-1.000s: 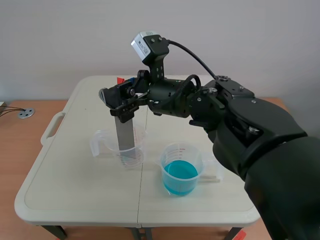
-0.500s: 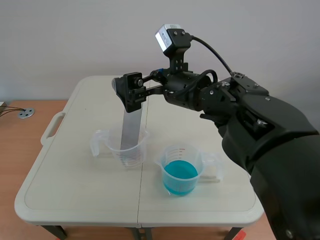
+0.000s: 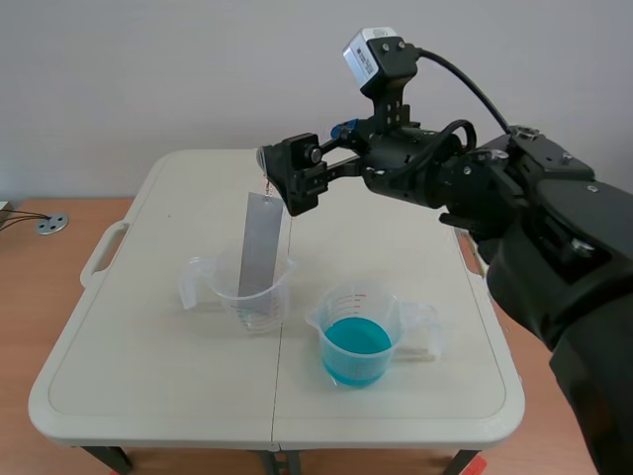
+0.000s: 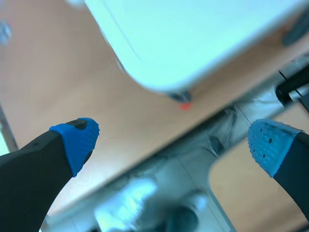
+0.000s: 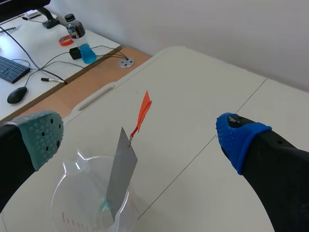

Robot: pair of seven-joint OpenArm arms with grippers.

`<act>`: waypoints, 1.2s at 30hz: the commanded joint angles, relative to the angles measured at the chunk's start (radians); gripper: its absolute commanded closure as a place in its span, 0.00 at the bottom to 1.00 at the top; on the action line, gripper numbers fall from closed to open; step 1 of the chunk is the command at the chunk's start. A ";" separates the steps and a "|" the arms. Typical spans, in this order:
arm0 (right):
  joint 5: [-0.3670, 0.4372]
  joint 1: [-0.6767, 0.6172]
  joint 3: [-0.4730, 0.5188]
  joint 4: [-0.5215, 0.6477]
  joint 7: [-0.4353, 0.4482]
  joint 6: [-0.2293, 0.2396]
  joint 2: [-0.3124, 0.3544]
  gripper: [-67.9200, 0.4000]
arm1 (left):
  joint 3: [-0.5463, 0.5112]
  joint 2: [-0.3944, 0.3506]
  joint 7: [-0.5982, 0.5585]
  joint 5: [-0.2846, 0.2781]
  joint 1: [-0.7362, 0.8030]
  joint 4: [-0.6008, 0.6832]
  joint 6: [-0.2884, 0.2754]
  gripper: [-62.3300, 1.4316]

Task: Hold the metal plate by the orange handle, dip it into the blue solution, take it out and point at it, then put the plate back in the beaker on the left.
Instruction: 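Return to the home posture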

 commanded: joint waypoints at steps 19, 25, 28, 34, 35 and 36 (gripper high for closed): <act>0.072 -0.324 0.002 0.423 0.066 -0.066 0.312 0.02 | 0.045 -0.035 -0.011 -0.042 -0.274 0.285 -0.060 0.00; 0.071 -0.450 0.037 0.502 0.110 -0.073 0.371 0.02 | 0.115 -0.045 0.001 -0.042 -0.335 0.311 -0.061 0.00; 0.071 -0.513 0.072 0.542 0.110 -0.072 0.383 0.02 | 0.152 -0.066 0.003 -0.042 -0.363 0.312 -0.065 0.00; 0.071 -0.631 0.140 0.618 0.124 -0.072 0.396 0.02 | 0.199 -0.069 0.003 -0.042 -0.383 0.313 -0.069 0.00; 0.071 -0.652 0.152 0.630 0.125 -0.072 0.396 0.02 | 0.202 -0.065 0.003 -0.042 -0.383 0.313 -0.073 0.00; 0.071 -0.672 0.163 0.643 0.129 -0.072 0.396 0.02 | 0.202 -0.060 0.003 -0.042 -0.383 0.313 -0.084 0.00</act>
